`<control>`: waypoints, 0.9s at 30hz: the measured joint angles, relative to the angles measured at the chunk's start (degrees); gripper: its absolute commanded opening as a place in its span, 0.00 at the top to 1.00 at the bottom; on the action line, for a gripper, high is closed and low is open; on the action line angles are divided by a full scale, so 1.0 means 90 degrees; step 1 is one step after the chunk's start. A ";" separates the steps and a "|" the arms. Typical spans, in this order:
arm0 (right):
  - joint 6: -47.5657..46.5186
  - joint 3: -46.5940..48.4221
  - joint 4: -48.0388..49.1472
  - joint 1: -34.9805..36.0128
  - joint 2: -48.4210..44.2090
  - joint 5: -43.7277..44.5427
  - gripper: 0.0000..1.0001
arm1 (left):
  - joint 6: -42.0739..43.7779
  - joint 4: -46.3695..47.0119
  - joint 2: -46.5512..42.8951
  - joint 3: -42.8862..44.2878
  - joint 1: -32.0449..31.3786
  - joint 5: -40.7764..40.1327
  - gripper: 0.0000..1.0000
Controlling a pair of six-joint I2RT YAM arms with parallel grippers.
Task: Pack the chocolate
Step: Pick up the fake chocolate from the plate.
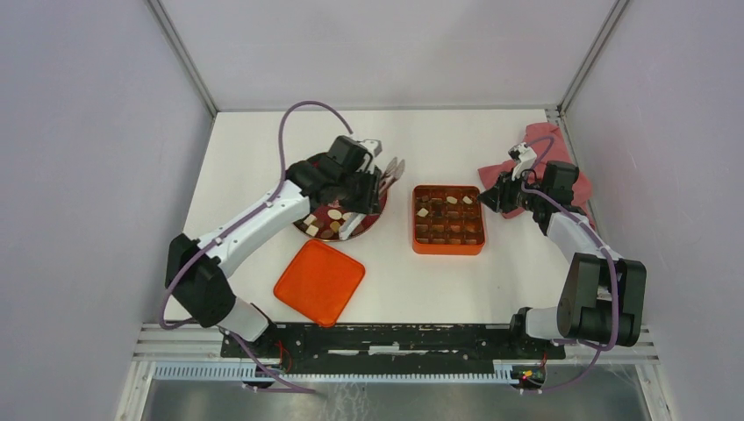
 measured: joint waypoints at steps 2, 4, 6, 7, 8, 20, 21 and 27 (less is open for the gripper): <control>0.0000 0.0000 0.0000 0.0000 0.0000 -0.0005 0.67 | 0.0002 -0.0134 -0.0238 -0.0238 0.0464 0.0000 0.60; 0.0000 0.0000 0.0000 0.0000 0.0000 -0.0007 0.67 | 0.0007 -0.0338 -0.0440 -0.0425 0.0964 -0.0002 0.59; 0.0000 0.0000 0.0000 0.0000 0.0000 -0.0007 0.67 | 0.0027 -0.0551 -0.0573 -0.0559 0.1428 -0.0022 0.59; 0.0000 0.0000 0.0000 0.0000 0.0000 -0.0007 0.67 | 0.0051 -0.0673 -0.0617 -0.0610 0.1673 -0.0036 0.59; 0.0000 0.0000 0.0000 0.0000 0.0000 -0.0007 0.67 | 0.0095 -0.0826 -0.0636 -0.0636 0.1916 -0.0070 0.59; 0.0000 0.0000 0.0005 0.0000 -0.0010 -0.0010 0.67 | 0.0658 -0.1554 -0.0070 -0.0449 0.3043 -0.0141 0.55; 0.0000 0.0000 0.0005 0.0000 -0.0017 -0.0010 0.67 | 0.0709 -0.1562 0.0029 -0.0391 0.3087 -0.0141 0.55; 0.0000 0.0000 0.0034 0.0000 -0.0036 -0.0010 0.67 | 0.0942 -0.1661 0.0427 -0.0056 0.3225 -0.0143 0.55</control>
